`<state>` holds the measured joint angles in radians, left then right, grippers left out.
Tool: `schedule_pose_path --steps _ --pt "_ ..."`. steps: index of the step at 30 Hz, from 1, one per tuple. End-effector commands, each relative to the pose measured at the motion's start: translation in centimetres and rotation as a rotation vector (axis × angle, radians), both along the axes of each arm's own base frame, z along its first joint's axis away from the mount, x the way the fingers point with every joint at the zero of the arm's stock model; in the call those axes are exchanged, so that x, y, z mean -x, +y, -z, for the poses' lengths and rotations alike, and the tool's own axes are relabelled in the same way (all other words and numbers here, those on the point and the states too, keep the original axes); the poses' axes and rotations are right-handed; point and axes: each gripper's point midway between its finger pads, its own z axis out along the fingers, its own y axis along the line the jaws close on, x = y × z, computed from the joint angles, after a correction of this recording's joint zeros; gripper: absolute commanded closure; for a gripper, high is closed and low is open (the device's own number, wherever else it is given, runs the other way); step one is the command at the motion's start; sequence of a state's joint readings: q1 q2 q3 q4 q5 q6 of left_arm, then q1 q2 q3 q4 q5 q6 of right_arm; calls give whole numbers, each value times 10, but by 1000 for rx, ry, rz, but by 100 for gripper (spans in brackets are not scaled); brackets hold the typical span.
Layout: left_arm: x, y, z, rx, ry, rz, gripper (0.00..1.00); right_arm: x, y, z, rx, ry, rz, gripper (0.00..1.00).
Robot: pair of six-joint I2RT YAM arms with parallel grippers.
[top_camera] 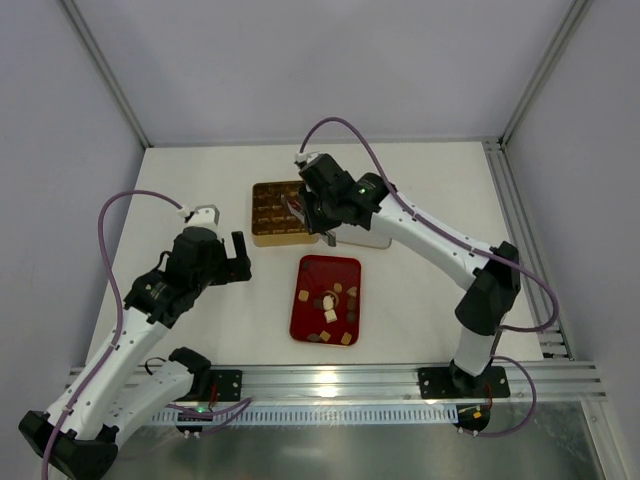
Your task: Pack the chocolate
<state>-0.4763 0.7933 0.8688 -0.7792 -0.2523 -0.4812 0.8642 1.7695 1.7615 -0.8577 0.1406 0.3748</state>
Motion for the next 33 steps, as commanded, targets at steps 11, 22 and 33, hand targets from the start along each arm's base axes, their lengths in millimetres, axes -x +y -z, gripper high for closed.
schedule_pose_path --steps 11,22,33 --pt "-3 0 -4 6 -26 5 0 -72 77 -9 -175 -60 -40 69" --pt "-3 -1 -3 6 -23 6 0 -87 82 25 -139 -47 3 69" --pt "-4 -1 -3 6 -23 6 0 -90 83 30 -139 -43 3 61"
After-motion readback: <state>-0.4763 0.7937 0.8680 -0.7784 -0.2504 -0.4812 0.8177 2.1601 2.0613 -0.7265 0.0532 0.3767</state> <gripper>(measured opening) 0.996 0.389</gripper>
